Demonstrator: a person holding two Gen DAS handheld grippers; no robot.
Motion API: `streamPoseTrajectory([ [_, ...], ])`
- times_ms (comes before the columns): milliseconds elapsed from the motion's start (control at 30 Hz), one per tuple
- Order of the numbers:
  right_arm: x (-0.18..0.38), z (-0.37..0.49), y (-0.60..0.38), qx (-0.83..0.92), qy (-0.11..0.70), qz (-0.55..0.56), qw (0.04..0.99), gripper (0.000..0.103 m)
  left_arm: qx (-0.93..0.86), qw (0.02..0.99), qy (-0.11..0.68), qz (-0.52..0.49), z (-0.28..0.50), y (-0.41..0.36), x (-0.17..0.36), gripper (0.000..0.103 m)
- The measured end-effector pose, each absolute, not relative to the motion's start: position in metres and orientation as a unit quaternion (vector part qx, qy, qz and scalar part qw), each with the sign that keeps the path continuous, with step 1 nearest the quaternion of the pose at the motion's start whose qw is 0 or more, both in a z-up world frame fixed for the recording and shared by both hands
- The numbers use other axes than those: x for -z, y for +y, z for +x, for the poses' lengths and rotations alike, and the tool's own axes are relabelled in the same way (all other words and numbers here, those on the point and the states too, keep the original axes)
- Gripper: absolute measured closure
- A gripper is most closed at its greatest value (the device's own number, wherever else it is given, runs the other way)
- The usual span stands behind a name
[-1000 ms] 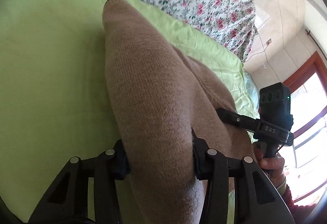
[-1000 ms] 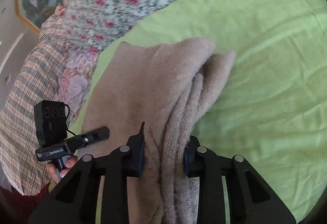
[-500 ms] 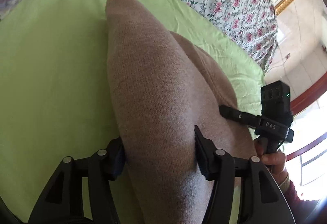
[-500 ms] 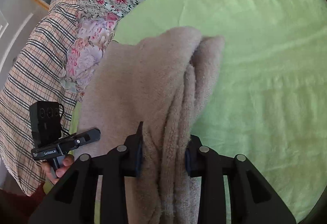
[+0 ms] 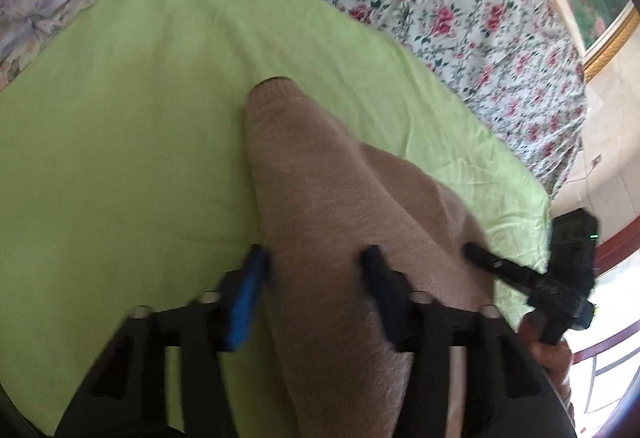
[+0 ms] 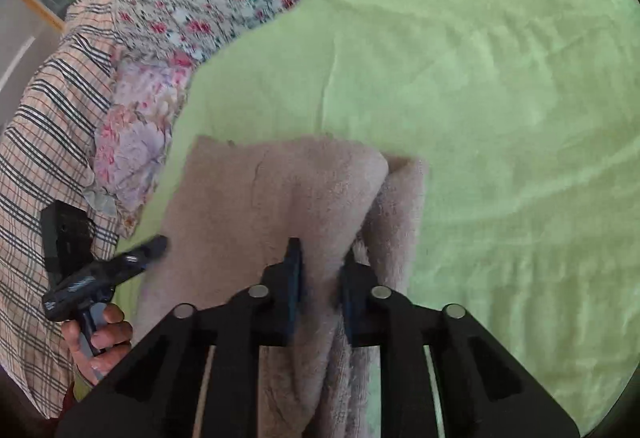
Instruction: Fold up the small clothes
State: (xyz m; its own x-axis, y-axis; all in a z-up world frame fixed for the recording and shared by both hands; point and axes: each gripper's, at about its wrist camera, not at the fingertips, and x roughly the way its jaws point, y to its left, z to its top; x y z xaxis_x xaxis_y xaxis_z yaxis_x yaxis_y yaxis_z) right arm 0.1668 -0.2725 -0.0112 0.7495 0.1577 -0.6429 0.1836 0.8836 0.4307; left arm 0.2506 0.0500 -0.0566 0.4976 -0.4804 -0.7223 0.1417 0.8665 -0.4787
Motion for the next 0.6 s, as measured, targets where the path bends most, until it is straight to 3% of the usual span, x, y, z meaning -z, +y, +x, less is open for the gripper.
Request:
streamPoseTrajectory([
  [200,0.025,0.174,-0.277,0.04,0.393,0.2,0.897,0.094,0.144,0.87,0.465,-0.079,0.249,0.017,0.058,0.058],
  [367,0.006,0.135,-0.277,0.035,0.361,0.231,0.903,0.085,0.161,0.881,0.439,-0.079,0.21,0.035,0.028,0.057],
  [467,-0.006,0.095,-0.259,0.013,0.345,0.228,0.91,0.072,0.179,0.89,0.414,-0.066,0.162,0.046,0.013,0.055],
  [533,-0.005,0.067,-0.246,-0.004,0.339,0.228,0.912,0.053,0.192,0.893,0.403,-0.059,0.127,0.053,0.01,0.053],
  [600,0.003,0.042,-0.233,-0.016,0.34,0.232,0.911,0.052,0.199,0.896,0.395,-0.052,0.092,0.052,0.014,0.049],
])
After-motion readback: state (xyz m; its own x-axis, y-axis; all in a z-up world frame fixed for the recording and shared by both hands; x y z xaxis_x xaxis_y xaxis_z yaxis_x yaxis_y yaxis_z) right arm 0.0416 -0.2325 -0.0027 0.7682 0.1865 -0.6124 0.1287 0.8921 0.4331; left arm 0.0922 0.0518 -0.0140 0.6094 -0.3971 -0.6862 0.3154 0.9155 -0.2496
